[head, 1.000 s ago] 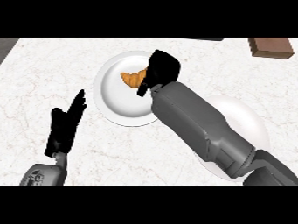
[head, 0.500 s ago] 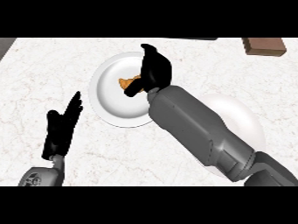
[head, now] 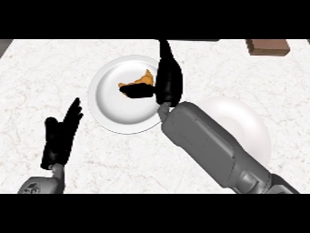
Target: Pick the croissant from the plate and place it in the plate
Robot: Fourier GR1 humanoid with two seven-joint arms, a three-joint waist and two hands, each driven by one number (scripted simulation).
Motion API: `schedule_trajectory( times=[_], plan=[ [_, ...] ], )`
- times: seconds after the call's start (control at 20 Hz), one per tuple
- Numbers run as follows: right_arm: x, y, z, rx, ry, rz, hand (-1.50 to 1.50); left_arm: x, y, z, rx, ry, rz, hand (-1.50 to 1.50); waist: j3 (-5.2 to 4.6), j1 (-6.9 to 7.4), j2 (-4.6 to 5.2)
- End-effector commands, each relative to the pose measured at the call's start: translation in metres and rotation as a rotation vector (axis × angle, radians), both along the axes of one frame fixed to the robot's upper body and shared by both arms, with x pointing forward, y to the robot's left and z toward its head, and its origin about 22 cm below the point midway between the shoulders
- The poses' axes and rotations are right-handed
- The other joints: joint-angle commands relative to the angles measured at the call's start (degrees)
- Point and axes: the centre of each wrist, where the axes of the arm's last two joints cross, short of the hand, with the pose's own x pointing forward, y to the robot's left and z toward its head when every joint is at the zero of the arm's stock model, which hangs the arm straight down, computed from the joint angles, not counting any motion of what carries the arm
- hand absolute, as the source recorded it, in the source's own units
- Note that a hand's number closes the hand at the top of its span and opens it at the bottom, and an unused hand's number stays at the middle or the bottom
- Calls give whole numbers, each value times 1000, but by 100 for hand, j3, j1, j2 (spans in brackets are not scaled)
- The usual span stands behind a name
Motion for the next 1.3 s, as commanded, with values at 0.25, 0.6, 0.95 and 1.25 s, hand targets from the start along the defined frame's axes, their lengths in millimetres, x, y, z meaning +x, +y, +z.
schedule_trajectory(
  times=[0.25,0.6,0.95,1.25],
  plan=[
    [-25,-19,-52,127,-61,69,-150,1,21,0,2,-2,21,0,-4,-80,-14],
    [-5,-7,-41,93,-85,75,-150,-6,2,4,-4,-8,5,0,-6,-64,-25],
    [-10,2,-54,16,-33,-1,-150,-2,11,-14,-5,7,-4,0,-11,15,0],
    [-22,1,-68,18,-15,-12,-150,-8,3,21,7,12,11,0,-6,-55,-39]
  ],
)
